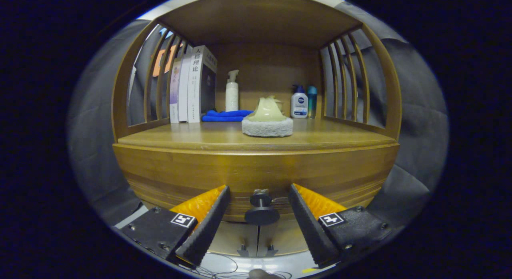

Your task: Pull open the drawer, take out the items inside it, and place them on the countertop above the cabinet.

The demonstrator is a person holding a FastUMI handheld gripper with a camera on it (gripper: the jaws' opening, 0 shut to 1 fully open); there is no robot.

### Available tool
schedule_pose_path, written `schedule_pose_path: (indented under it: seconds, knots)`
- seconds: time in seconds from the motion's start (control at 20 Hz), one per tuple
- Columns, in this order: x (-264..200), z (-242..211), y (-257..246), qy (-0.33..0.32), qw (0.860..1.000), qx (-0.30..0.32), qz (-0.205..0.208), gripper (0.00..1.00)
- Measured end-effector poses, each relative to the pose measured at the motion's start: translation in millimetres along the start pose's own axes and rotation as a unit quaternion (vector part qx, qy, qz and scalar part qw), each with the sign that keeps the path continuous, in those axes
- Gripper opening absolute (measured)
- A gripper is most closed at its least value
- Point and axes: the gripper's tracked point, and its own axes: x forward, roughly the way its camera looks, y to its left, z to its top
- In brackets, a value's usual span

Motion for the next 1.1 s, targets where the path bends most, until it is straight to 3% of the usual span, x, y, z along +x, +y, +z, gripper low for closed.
schedule_pose_path:
  seconds: [0.35, 0.65, 0.85, 1.1]
  knots:
    - [-150, 14, -30, -0.049, 0.999, 0.0, 0.016, 0.98]
    - [-263, -12, -54, -0.06, 0.998, 0.018, 0.014, 0.98]
    - [-312, -15, -65, -0.074, 0.997, 0.027, 0.015, 0.97]
    - [-337, -8, -78, -0.099, 0.995, 0.027, 0.007, 0.97]
